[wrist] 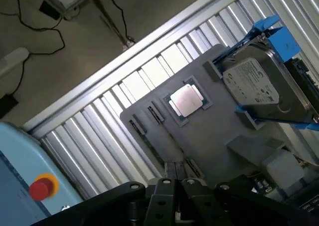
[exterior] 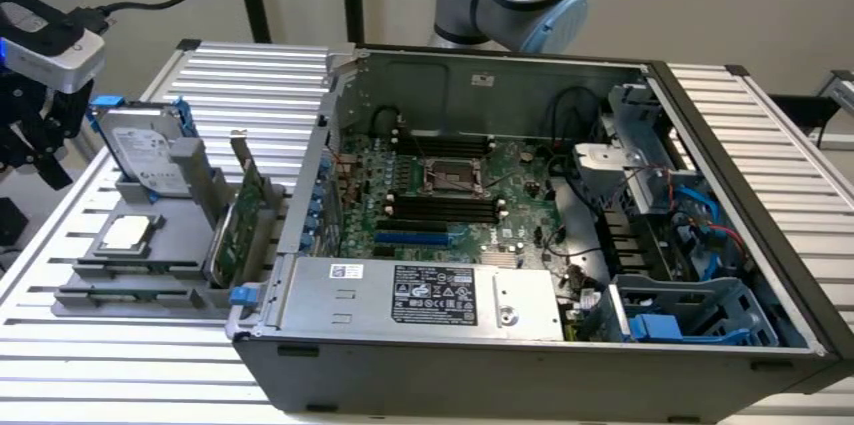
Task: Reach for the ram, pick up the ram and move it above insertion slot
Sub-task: 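Pick up the ram and move it above insertion slot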
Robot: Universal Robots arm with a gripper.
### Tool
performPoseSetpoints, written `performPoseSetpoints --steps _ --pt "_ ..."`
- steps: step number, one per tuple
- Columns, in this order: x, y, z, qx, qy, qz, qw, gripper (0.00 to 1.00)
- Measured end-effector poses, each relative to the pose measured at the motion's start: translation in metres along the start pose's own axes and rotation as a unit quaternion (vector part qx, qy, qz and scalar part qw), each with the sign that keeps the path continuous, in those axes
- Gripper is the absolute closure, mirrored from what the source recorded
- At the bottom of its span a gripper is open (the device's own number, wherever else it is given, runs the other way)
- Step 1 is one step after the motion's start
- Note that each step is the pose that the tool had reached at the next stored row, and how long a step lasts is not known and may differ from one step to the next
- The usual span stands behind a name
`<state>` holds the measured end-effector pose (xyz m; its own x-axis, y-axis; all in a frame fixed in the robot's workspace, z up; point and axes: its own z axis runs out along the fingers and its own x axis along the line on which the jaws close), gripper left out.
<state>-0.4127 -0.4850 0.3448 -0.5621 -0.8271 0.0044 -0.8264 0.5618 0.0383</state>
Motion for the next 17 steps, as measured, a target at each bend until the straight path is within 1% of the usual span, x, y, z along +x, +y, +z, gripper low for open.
performPoseSetpoints --steps 2,4,6,8,10,12,14,17 --pt "0.0 0.0 0.0003 0.0001 0.0007 -0.018 0.9998 0.89" --pt "0.0 0.0 0.0005 0.0002 0.0014 -0.036 0.9994 0.89" --pt "0.0 0.0 0.0008 0.0002 0.0021 -0.054 0.9985 0.89" --pt "0.0 0.0 0.0011 0.0003 0.0028 -0.072 0.9974 0.89" --pt "0.0 -0.0001 0.0014 0.0004 0.0035 -0.091 0.9959 0.89" --pt "0.0 -0.0001 0.0016 0.0005 0.0042 -0.108 0.9941 0.89" --pt "0.0 -0.0001 0.0018 0.0005 0.0049 -0.127 0.9919 0.89" --pt "0.0 -0.0001 0.0021 0.0007 0.0059 -0.154 0.9881 0.89"
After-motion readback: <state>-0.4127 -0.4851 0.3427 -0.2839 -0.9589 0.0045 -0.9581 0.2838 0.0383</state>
